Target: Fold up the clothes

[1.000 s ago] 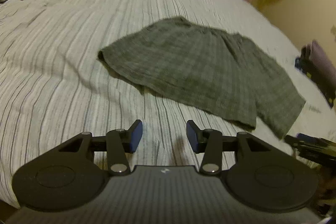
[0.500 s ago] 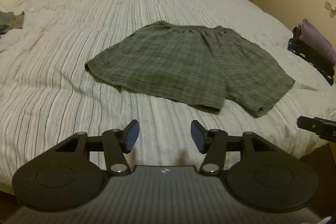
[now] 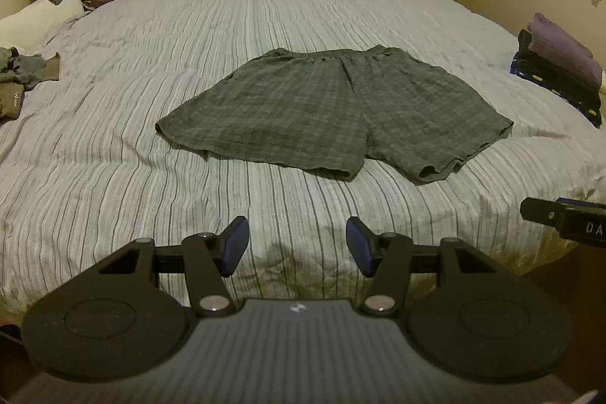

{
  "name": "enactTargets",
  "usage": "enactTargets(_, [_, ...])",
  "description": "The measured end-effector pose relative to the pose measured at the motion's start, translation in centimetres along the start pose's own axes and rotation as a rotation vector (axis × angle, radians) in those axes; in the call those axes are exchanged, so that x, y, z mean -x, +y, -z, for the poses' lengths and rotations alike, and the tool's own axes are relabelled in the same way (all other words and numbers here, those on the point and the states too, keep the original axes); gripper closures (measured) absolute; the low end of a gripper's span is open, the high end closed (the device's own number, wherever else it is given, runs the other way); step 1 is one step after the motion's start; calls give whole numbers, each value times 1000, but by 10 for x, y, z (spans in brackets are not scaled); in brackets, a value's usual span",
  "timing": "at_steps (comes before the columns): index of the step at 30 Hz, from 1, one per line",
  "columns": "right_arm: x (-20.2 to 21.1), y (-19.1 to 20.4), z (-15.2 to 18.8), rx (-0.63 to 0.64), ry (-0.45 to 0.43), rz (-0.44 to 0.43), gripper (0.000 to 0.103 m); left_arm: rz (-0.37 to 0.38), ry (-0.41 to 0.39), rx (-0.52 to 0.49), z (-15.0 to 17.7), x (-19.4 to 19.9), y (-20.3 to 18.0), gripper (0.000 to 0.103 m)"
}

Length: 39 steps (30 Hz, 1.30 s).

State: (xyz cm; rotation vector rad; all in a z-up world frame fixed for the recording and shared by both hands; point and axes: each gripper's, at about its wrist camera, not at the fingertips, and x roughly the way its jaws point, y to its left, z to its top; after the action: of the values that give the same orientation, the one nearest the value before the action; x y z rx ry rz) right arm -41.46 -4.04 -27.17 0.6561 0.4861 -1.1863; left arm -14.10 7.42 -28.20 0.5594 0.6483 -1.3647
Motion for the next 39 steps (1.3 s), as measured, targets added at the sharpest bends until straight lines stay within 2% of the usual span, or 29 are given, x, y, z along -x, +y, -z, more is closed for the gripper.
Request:
enactTargets(13, [13,7,-8,15,-9,20,36,18,0,3,-1,5,2,49])
enactTargets(25, [1,13,-20,33,12,38,36,40,6,32,-12,-5,15,48])
enactTargets(32, [-17,11,-23,43,19,31,36,39,4,71,-9,-23,37,48])
enactTargets(35, [-25,12,-20,87,-9,35,36,45,15,122,-5,-37,56,55])
enactTargets(39, [-39,29,-13,247,-53,25,36,53,30,178,-2,-53,80,59])
